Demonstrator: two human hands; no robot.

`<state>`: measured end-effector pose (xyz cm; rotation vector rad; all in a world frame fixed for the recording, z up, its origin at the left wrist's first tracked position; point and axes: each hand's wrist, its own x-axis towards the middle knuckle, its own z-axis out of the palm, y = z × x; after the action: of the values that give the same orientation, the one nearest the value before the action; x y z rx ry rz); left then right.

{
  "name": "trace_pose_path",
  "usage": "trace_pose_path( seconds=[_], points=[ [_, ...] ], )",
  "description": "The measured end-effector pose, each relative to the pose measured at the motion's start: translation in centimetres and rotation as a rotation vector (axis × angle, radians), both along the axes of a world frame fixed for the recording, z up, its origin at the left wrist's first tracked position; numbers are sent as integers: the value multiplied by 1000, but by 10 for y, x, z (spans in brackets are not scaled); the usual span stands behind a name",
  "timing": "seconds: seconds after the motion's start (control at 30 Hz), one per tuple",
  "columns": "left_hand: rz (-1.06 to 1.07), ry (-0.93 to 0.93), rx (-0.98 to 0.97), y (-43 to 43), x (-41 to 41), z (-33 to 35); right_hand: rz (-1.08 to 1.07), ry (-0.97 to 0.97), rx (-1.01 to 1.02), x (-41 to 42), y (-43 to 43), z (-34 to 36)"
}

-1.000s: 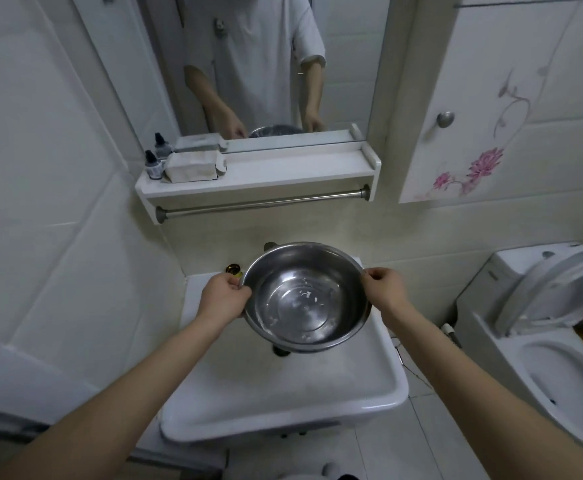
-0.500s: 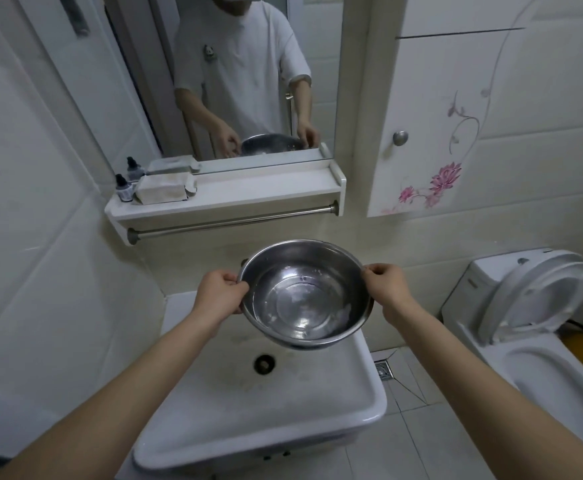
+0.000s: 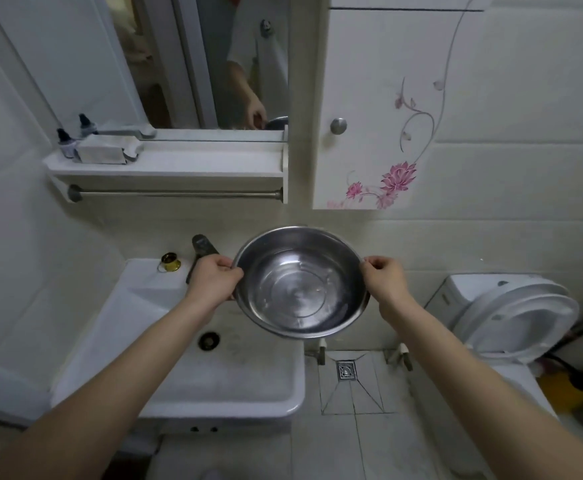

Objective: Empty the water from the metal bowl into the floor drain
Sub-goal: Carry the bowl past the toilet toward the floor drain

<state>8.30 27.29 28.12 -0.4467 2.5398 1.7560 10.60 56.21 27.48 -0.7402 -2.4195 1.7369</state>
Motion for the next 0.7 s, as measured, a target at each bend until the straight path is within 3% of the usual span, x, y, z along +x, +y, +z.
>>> trace_pose_path(
  seconds=[0.27,0.7],
  points=[
    [51,16,2,91,15,-1,62,9,1,10,88,2],
    [17,-21,-30,184,7,-4,-44,34,-62,20,177,-8]
  ],
)
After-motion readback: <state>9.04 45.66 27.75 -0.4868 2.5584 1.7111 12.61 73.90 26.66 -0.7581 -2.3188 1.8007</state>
